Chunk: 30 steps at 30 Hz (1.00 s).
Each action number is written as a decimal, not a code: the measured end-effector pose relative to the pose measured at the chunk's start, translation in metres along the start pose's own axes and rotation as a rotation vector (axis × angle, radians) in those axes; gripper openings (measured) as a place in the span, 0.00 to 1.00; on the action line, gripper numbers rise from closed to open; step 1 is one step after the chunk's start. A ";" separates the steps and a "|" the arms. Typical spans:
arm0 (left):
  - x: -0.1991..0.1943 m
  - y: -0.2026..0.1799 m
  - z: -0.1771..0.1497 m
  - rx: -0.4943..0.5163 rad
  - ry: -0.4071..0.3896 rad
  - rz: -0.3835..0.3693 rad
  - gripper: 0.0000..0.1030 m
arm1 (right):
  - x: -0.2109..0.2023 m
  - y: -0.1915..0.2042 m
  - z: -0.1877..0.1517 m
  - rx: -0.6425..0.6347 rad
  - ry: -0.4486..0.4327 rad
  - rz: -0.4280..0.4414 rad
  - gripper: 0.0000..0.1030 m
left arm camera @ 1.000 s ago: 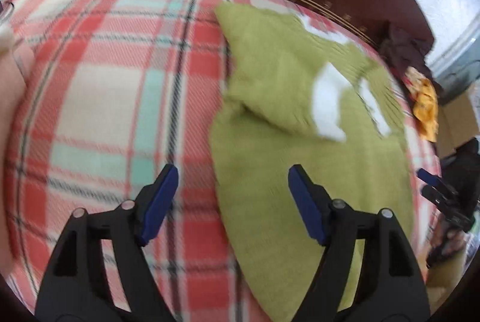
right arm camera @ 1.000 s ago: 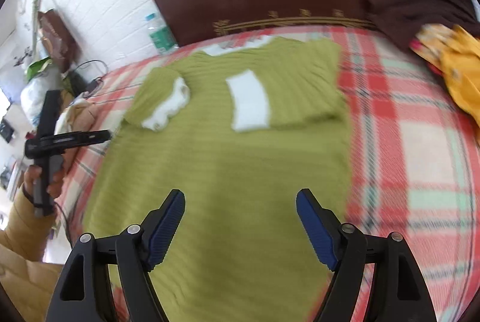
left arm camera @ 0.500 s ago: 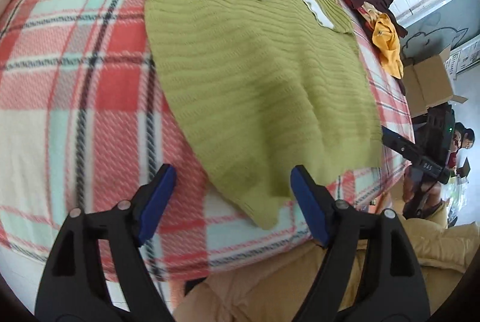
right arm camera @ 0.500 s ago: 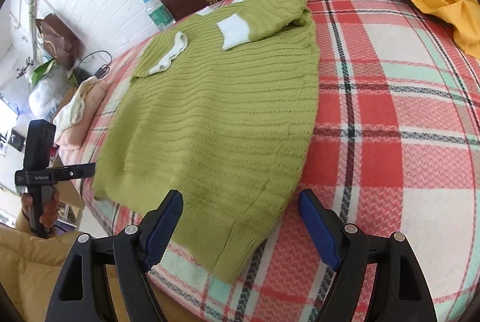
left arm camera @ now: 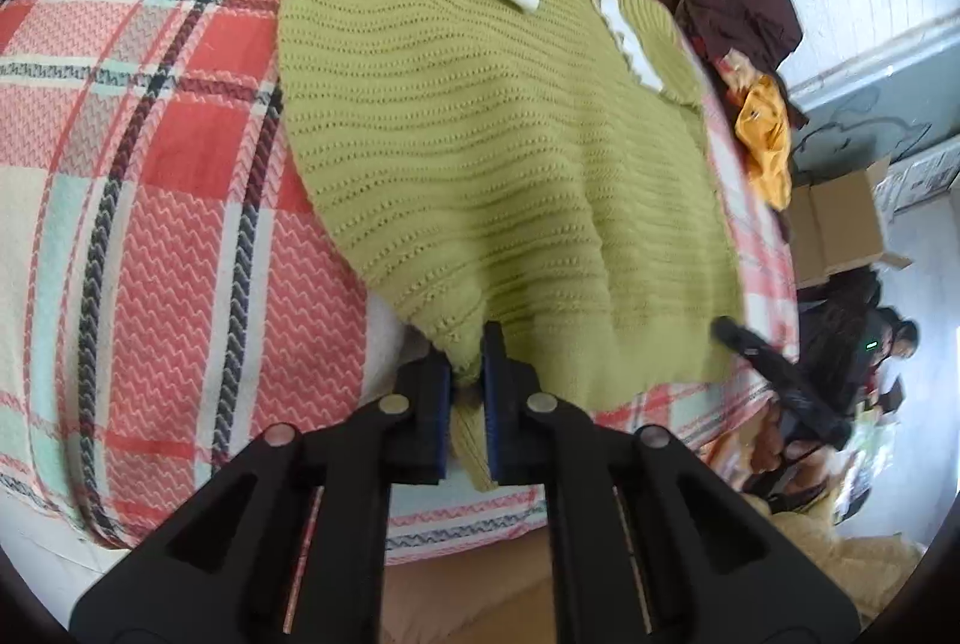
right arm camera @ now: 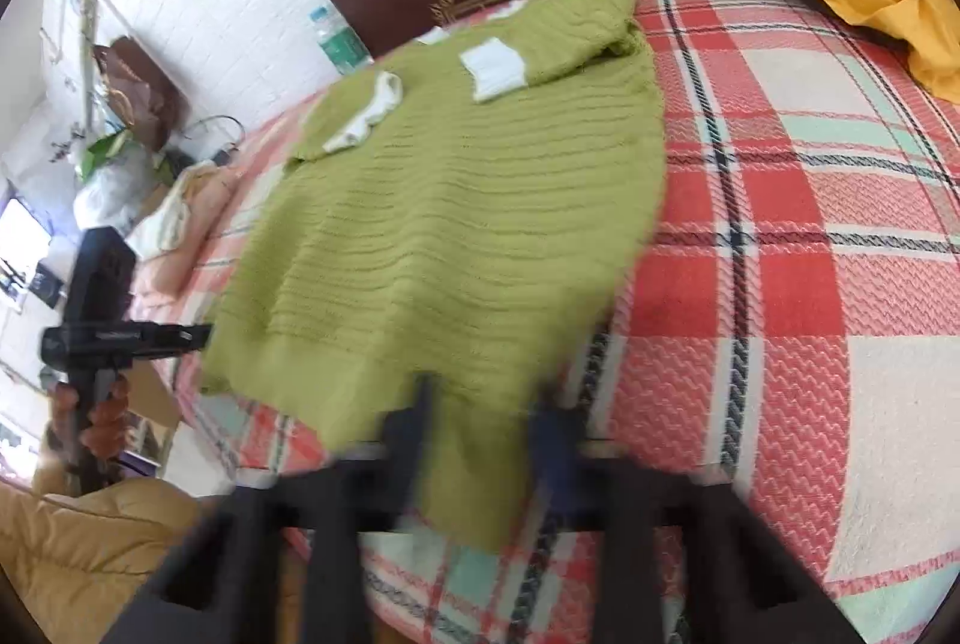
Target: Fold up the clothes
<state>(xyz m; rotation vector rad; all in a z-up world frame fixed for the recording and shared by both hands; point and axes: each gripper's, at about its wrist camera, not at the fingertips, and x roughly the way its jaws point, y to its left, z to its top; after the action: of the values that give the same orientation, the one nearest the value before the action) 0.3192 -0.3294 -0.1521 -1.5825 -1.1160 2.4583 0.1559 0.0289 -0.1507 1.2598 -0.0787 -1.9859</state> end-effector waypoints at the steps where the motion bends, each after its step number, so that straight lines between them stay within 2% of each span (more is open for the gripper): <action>1: -0.006 0.004 0.002 -0.018 -0.007 -0.011 0.09 | -0.001 -0.002 0.001 0.007 0.002 -0.004 0.09; 4: -0.033 0.018 0.005 -0.062 -0.056 -0.065 0.09 | -0.020 -0.012 0.004 0.057 -0.051 0.051 0.07; 7: -0.040 0.029 0.007 -0.056 -0.040 -0.088 0.09 | -0.036 -0.023 0.007 0.087 -0.086 0.057 0.08; 9: -0.031 0.030 0.004 -0.029 0.000 -0.083 0.12 | -0.031 -0.028 0.006 0.106 -0.043 0.035 0.17; 10: -0.024 0.031 0.001 -0.026 0.025 -0.092 0.16 | -0.026 -0.032 0.004 0.128 -0.016 0.043 0.31; 11: -0.020 0.032 -0.002 -0.027 0.034 -0.104 0.32 | -0.023 -0.033 0.002 0.149 0.003 0.073 0.51; 12: -0.016 0.032 -0.004 -0.028 0.034 -0.115 0.46 | -0.022 -0.034 -0.001 0.167 0.009 0.103 0.59; 13: -0.013 0.032 -0.007 -0.029 0.033 -0.127 0.52 | -0.022 -0.032 -0.003 0.170 0.007 0.118 0.69; 14: -0.012 0.030 -0.008 -0.027 0.031 -0.145 0.65 | -0.022 -0.027 -0.004 0.159 0.004 0.122 0.70; 15: -0.012 0.028 -0.008 -0.023 0.027 -0.166 0.70 | -0.020 -0.023 -0.006 0.146 0.004 0.127 0.70; 19: -0.007 0.011 -0.011 0.053 0.024 -0.114 0.73 | -0.009 -0.003 -0.009 0.077 -0.001 0.141 0.83; 22: -0.004 0.004 -0.011 0.069 0.023 -0.088 0.73 | -0.002 0.004 -0.009 0.032 -0.023 0.122 0.86; 24: -0.001 0.002 -0.010 0.066 0.024 -0.074 0.65 | 0.000 0.005 -0.009 0.023 -0.037 0.123 0.87; 30: -0.001 0.001 -0.009 0.068 0.017 -0.052 0.59 | 0.002 0.010 -0.009 0.016 -0.030 0.079 0.89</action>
<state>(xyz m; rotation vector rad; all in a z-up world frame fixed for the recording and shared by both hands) 0.3276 -0.3253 -0.1536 -1.5330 -1.0459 2.4178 0.1679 0.0238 -0.1527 1.2184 -0.1577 -1.9399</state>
